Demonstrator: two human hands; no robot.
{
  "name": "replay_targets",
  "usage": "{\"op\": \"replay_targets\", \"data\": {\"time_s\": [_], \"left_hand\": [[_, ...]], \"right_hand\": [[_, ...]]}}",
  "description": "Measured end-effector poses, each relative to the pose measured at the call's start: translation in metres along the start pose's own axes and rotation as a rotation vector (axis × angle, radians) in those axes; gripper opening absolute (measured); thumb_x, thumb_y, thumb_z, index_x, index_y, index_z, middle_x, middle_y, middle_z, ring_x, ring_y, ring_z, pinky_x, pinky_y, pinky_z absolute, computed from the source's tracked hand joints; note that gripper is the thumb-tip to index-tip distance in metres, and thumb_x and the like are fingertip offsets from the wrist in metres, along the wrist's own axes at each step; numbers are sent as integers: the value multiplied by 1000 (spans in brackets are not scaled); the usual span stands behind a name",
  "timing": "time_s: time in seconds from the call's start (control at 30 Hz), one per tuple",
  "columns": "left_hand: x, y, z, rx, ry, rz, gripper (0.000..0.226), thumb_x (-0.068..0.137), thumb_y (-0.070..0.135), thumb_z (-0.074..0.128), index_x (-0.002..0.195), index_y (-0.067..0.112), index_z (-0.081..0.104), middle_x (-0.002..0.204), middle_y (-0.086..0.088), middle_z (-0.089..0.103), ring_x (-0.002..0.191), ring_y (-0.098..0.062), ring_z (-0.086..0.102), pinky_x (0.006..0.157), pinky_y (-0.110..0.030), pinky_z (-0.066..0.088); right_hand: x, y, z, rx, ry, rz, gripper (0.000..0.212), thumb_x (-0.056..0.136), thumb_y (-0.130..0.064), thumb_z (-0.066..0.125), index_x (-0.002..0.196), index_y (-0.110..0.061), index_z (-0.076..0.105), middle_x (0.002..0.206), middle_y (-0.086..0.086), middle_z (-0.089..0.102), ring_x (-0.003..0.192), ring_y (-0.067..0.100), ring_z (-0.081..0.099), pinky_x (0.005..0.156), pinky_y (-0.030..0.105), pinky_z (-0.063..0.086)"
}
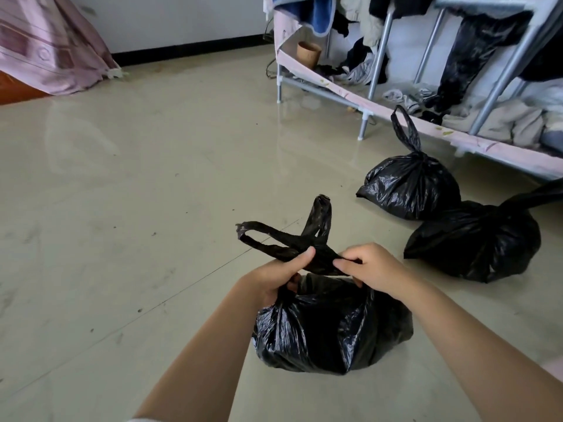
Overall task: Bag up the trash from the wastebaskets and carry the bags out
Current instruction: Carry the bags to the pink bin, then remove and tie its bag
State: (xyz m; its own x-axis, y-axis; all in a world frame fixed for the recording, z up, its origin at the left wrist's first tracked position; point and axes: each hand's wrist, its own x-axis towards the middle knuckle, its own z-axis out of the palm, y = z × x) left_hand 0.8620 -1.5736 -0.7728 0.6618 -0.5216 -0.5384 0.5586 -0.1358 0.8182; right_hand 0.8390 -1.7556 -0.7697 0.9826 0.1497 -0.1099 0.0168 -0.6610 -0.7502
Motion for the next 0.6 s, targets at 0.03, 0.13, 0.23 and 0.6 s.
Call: {"op": "replay_targets", "data": {"time_s": [0.03, 0.13, 0.23, 0.6], "left_hand": [[0, -2, 1, -12, 2, 17, 32, 89, 45, 47, 71, 20, 55, 46, 9, 50, 44, -5, 42, 49, -16, 36], [2, -5, 7, 77, 35, 70, 30, 89, 44, 48, 85, 18, 61, 68, 8, 66, 66, -8, 62, 63, -19, 49], [4, -3, 17, -41, 115, 126, 32, 93, 40, 44, 80, 16, 61, 70, 4, 64, 65, -11, 62, 57, -17, 49], [-3, -4, 6, 514, -26, 114, 33, 85, 4, 60, 59, 19, 45, 47, 7, 45, 38, 0, 41, 41, -8, 34]], "right_hand": [[0, 1, 0, 20, -49, 13, 46, 88, -20, 55, 43, -14, 51, 42, -3, 41, 36, 2, 38, 43, 13, 28], [-1, 0, 1, 40, -221, 82, 49, 86, -19, 59, 38, -23, 51, 36, -8, 45, 33, 0, 40, 40, 10, 31], [-3, 3, 3, 221, -295, 168, 34, 86, -10, 59, 55, -22, 60, 43, -11, 56, 41, 0, 50, 44, 9, 39], [-9, 9, -13, 228, -213, 271, 24, 82, 5, 53, 71, -13, 64, 64, -1, 58, 60, 7, 54, 61, 19, 42]]}}
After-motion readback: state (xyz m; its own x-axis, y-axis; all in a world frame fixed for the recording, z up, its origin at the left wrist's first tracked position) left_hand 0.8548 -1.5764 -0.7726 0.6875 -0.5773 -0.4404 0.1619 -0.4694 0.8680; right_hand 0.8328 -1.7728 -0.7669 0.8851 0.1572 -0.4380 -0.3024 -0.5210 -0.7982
